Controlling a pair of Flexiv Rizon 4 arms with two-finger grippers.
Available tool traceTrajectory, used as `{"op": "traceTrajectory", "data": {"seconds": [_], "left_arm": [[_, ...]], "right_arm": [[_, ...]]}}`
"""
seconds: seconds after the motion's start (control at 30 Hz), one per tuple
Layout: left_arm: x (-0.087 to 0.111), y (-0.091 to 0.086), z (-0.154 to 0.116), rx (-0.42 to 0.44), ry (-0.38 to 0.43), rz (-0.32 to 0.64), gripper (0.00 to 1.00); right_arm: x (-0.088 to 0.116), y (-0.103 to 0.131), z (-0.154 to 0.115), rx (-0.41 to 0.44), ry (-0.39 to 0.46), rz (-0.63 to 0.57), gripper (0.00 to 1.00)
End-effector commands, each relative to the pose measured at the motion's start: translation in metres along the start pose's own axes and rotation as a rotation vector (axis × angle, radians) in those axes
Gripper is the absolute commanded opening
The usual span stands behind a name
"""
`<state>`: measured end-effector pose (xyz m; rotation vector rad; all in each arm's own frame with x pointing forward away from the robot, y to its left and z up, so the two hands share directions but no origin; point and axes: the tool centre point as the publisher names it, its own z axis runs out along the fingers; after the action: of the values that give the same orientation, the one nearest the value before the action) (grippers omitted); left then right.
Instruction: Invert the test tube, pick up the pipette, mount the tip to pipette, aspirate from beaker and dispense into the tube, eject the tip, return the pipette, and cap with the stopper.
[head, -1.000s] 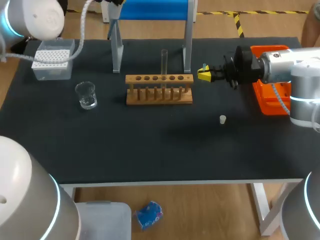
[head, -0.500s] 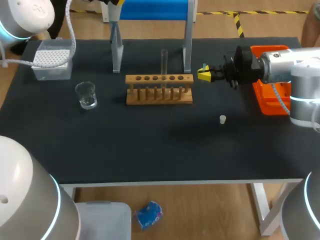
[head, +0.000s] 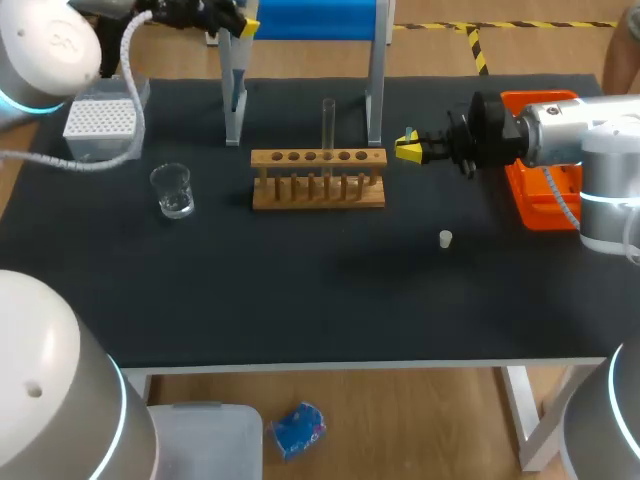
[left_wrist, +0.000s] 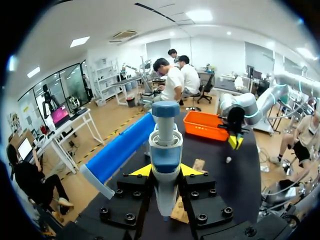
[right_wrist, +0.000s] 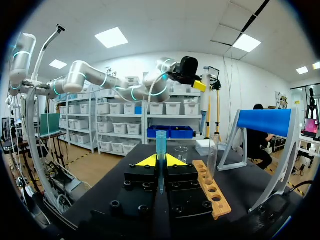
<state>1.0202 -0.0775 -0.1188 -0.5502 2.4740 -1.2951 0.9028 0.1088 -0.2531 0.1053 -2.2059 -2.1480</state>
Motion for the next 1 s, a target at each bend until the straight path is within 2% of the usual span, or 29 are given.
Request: {"op": "traceTrajectory", "data": {"seconds": [0.03, 0.17, 0.23, 0.83, 1.0], "left_arm": [[0.032, 0.016, -0.016, 0.050, 0.007, 0.002, 0.00], [0.051, 0.022, -0.020, 0.113, 0.038, -0.012, 0.00], [0.063, 0.020, -0.018, 0.150, 0.091, -0.007, 0.00], [0.063, 0.020, -0.018, 0.150, 0.091, -0.007, 0.00], [0.084, 0.001, -0.009, 0.150, 0.085, -0.004, 0.00]], "right_arm": [[0.001, 0.001, 0.000, 0.002, -0.002, 0.000, 0.00], [0.001, 0.001, 0.000, 0.002, -0.002, 0.000, 0.00], [0.001, 0.001, 0.000, 0.002, -0.002, 0.000, 0.00], [0.001, 0.001, 0.000, 0.002, -0.002, 0.000, 0.00], [0.001, 0.001, 0.000, 0.002, -0.002, 0.000, 0.00]]}}
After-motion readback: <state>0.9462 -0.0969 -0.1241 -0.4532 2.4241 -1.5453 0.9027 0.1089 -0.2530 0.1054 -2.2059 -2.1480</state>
